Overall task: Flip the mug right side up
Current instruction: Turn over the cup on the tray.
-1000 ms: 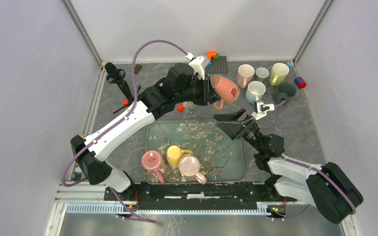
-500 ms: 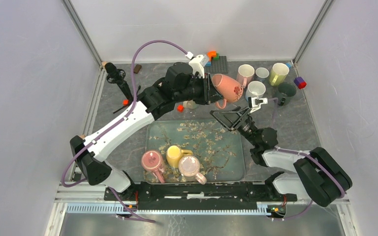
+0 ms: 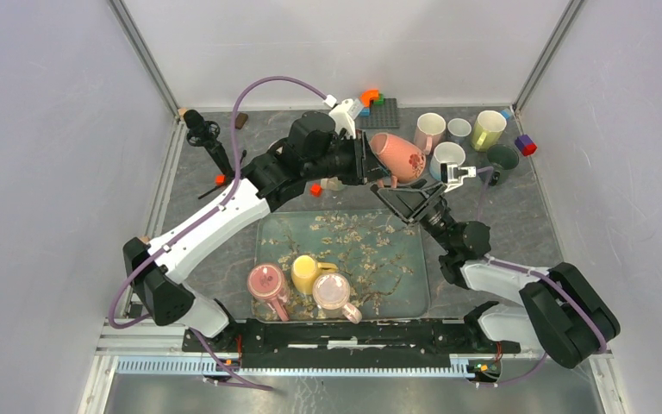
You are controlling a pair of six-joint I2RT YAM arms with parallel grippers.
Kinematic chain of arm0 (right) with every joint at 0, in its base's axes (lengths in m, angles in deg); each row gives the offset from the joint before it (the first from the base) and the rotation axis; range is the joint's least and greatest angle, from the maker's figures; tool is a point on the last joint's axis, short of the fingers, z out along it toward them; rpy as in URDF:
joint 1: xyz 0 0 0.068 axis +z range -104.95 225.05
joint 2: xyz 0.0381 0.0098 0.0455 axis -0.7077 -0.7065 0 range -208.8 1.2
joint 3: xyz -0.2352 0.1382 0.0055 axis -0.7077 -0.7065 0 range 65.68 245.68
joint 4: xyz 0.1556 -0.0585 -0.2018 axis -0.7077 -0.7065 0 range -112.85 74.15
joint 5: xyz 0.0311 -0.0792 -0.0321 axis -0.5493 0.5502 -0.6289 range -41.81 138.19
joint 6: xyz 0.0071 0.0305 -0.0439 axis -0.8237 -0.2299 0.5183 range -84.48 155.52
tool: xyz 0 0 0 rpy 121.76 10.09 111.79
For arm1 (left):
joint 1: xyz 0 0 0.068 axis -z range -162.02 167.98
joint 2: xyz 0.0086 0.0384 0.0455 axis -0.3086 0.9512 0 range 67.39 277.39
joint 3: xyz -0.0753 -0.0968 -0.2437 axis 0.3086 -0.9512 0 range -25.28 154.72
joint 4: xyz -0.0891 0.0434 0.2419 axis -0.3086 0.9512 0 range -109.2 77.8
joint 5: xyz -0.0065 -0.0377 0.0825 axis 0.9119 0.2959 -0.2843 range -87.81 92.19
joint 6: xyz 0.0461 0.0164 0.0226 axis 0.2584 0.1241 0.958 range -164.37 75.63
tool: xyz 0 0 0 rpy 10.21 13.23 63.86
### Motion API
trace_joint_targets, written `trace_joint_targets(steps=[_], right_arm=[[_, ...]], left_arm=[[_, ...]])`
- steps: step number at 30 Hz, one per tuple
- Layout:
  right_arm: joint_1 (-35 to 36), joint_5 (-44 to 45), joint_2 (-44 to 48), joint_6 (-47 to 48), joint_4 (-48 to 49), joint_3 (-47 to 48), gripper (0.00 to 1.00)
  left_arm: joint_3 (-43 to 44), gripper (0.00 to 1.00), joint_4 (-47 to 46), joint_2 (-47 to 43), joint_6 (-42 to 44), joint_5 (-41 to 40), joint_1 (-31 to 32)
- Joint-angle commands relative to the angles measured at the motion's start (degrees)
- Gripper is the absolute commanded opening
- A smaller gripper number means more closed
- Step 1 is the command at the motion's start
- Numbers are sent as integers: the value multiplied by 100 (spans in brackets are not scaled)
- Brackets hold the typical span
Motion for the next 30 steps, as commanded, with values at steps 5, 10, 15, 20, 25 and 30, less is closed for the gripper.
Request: trace_joint_targets(steps=[5,10,15,20,25,30], right_arm=[[-190,-185,49,-11,2076,267,83],[-193,-270,55,-36,2000,450,77],[-194,-386,57,-116,1975,552,68],[-196,-388,114,-127,1962,511,62],[-242,-392,170,-138,1928,512,59],[-266,-435,199,-113,1833,583,56]], left_arm=[[-184,2,-1223,-479,-577,627,-136],[-346,2,-1371,-502,-626,717,-154],[-592,2,-1746,-555,-669,849,-172],[-695,2,-1928,-571,-652,981,-189],[-878,2,-2112,-672,-619,1073,-189],[-1046,2,-2298,-757,-586,1224,-185]])
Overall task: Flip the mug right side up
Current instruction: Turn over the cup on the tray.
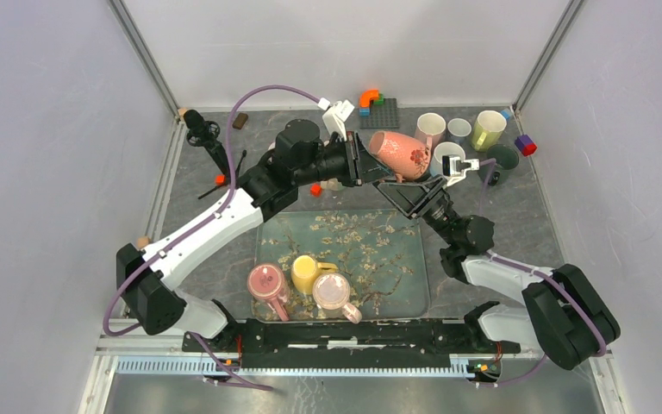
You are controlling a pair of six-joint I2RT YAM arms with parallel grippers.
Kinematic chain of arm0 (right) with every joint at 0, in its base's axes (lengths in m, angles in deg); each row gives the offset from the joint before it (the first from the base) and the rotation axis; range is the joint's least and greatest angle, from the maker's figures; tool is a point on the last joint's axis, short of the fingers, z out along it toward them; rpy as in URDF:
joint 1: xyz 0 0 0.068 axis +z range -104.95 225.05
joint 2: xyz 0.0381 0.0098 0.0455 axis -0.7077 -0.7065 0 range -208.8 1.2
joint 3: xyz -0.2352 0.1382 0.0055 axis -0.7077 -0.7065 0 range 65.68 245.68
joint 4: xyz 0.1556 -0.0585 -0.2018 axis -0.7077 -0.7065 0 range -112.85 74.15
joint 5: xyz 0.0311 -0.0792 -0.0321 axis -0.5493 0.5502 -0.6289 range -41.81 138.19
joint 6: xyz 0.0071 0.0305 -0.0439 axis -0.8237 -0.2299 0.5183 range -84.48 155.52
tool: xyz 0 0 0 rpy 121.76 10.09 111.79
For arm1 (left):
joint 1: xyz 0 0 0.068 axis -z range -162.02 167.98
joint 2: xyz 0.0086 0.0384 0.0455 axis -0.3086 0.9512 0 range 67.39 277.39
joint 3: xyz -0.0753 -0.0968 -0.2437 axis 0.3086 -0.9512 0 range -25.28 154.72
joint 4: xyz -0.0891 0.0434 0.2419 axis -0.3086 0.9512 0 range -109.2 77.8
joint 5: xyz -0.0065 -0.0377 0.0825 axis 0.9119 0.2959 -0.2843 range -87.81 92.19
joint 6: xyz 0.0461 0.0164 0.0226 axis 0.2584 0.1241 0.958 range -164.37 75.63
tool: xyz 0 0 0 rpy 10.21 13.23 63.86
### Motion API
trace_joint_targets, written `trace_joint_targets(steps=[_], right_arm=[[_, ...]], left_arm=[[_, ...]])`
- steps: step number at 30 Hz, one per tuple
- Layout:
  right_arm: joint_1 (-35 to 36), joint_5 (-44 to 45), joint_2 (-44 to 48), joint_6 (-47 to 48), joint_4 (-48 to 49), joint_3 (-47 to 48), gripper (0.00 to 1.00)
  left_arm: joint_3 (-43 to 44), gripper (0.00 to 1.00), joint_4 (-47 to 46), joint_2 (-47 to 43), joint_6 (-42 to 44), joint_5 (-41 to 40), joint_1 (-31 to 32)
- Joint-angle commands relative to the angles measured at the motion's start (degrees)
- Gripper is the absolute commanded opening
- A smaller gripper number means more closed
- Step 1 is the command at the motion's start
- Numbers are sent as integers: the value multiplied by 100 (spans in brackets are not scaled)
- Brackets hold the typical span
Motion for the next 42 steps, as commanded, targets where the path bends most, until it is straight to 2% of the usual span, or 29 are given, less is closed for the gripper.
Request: trace_joint_targets(steps=[1,7,15,19,21,24,29,35,42], right_arm=[[-51,-113,163,13,1816,283,55],[-51,-226,370,278,1393,335,40],[-44,-325,817,946,425,342,14],[-45,-358,1050,1377,-255,404,5],[-43,-363,1192,1704,-799,490,1],[-48,-297,1461,2169,-1532,594,0],[-45,-63,1852,2965,-2826,869,0],[-45,248,2093,3678,-4368,1283,0],[-47,714,2063,4463,-6123,1937,0]], left_arm=[[-78,2,-754,-357,-99,434,4],[-210,2,-950,-382,-74,487,-6],[-295,2,-1063,-347,-72,590,-6],[-313,10,-1076,-346,-81,601,-11],[-322,20,-1076,-346,-72,611,-14],[-339,32,-1069,-355,-25,613,-15],[-417,67,-1042,-399,87,567,-14],[-546,98,-821,-531,278,333,-19],[-798,100,-254,-893,628,-173,-17]])
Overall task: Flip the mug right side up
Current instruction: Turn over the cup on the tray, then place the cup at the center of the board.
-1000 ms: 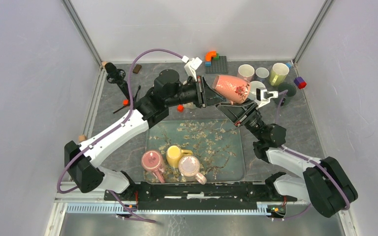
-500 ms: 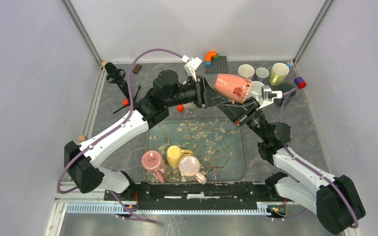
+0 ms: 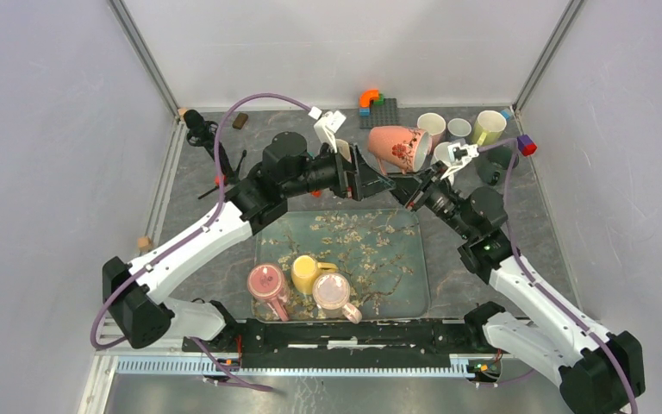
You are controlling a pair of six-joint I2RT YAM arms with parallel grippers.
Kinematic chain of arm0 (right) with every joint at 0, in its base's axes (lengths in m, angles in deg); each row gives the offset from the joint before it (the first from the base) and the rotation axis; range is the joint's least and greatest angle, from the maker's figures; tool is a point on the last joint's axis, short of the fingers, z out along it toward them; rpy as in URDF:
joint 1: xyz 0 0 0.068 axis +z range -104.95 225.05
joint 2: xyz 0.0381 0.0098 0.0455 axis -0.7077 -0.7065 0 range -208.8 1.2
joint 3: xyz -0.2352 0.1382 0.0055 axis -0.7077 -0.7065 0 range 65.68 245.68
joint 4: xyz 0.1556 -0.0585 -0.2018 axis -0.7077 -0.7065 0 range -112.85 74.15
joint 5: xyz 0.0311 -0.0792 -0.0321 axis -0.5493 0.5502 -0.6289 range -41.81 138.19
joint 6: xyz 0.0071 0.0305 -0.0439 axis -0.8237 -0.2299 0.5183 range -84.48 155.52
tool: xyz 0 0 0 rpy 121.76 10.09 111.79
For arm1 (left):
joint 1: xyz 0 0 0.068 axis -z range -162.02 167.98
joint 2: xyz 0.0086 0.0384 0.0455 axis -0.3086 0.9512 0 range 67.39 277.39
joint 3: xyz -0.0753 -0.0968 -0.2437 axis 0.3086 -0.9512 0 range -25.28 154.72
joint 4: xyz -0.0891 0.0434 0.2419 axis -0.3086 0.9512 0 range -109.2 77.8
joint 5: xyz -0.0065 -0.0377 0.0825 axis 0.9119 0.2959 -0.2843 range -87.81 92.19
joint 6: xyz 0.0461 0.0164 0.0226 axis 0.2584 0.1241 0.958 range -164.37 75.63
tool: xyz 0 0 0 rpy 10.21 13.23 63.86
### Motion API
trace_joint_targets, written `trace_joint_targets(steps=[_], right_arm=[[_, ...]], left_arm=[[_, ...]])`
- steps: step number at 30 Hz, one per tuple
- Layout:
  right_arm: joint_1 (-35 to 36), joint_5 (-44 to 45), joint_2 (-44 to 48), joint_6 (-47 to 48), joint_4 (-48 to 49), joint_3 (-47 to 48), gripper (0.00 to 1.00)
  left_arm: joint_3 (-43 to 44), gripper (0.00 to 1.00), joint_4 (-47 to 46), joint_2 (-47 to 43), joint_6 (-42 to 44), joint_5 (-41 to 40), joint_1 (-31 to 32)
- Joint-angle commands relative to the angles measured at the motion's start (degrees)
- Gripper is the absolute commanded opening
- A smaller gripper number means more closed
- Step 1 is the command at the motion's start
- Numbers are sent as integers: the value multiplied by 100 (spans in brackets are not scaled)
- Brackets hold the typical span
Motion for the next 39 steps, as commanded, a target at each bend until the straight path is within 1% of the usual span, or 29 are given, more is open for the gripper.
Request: trace_joint_targets(steps=[1,6,12,15,22,28,29,39], right_arm=[[-11,540,59,858,-1023,763,0],[-13,979,-300,1293,-2020,1218,0],[-11,1621,-944,1842,-2815,1750,0],[-11,1985,-1364,2114,-3058,2083,0],[-47,2692,-2344,2559,-3081,2569,0],[-170,2744,-3273,2824,-3083,3091,0],[-203,2751,-3463,2845,-3253,3196,0],[-558,2443,-5030,3029,-3844,4538,0]], left_arm=[[-121,100,415,-442,502,-488,-20],[-270,100,865,-837,760,-907,-26],[-465,100,1226,-1239,836,-1087,-25],[-585,100,1243,-1372,777,-1037,-25],[-826,100,1228,-1642,632,-985,-18],[-882,100,1394,-1882,663,-1062,-23],[-888,100,1422,-1911,660,-1065,-20],[-998,100,1619,-2194,648,-1179,-25]])
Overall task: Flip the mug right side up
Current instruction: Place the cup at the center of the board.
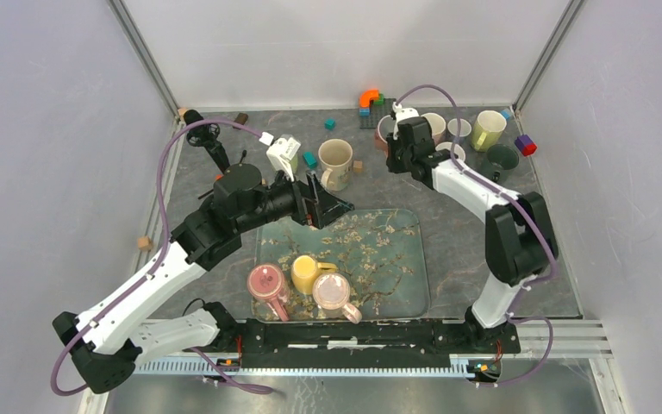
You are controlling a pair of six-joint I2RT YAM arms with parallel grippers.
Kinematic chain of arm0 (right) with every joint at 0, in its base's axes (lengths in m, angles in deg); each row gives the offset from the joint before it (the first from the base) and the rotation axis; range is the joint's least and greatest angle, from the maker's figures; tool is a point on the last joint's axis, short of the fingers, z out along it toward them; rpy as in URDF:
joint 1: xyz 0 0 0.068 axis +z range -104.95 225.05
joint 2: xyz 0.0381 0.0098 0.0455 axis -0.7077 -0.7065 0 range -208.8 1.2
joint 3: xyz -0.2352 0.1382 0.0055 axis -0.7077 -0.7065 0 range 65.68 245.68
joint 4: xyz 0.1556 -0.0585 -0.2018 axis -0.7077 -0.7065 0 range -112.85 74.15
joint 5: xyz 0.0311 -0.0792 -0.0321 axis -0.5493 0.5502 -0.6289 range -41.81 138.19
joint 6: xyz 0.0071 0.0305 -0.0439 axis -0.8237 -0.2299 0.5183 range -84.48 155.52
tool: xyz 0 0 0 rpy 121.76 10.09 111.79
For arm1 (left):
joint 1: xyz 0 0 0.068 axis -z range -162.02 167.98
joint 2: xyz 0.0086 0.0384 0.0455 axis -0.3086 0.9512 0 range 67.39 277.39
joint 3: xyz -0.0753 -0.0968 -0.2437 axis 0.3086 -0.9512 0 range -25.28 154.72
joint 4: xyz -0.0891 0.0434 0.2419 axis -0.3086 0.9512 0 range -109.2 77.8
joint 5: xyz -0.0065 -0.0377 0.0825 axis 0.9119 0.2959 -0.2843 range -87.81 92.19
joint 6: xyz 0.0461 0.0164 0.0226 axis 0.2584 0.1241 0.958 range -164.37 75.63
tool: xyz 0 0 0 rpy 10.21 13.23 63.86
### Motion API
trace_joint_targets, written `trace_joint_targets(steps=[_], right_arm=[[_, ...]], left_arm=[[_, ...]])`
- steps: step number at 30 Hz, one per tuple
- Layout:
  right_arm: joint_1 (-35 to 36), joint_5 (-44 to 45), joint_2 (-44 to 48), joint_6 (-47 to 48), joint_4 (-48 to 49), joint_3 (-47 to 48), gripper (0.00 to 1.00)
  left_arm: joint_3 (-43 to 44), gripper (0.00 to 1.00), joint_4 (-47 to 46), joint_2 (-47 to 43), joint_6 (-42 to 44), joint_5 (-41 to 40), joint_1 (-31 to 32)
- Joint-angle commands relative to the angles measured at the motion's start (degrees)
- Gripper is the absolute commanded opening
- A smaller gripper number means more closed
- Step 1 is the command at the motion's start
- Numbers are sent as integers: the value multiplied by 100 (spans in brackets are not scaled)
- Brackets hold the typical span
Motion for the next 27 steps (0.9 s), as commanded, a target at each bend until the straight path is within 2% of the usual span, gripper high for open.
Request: trace_joint_targets(steps=[1,22,27], right_arm=[[-173,-86,-454,187,180,865,0],[-472,-580,-2511,112,-1029,3018,0],[-477,-603,-2636,114,-1092,3094,6]], left_arm=[[-71,100,76,-141,104,-133,-23],[-18,100,612,-336,-48,-379,-30],[-45,100,627,-286,-80,-379,-19]])
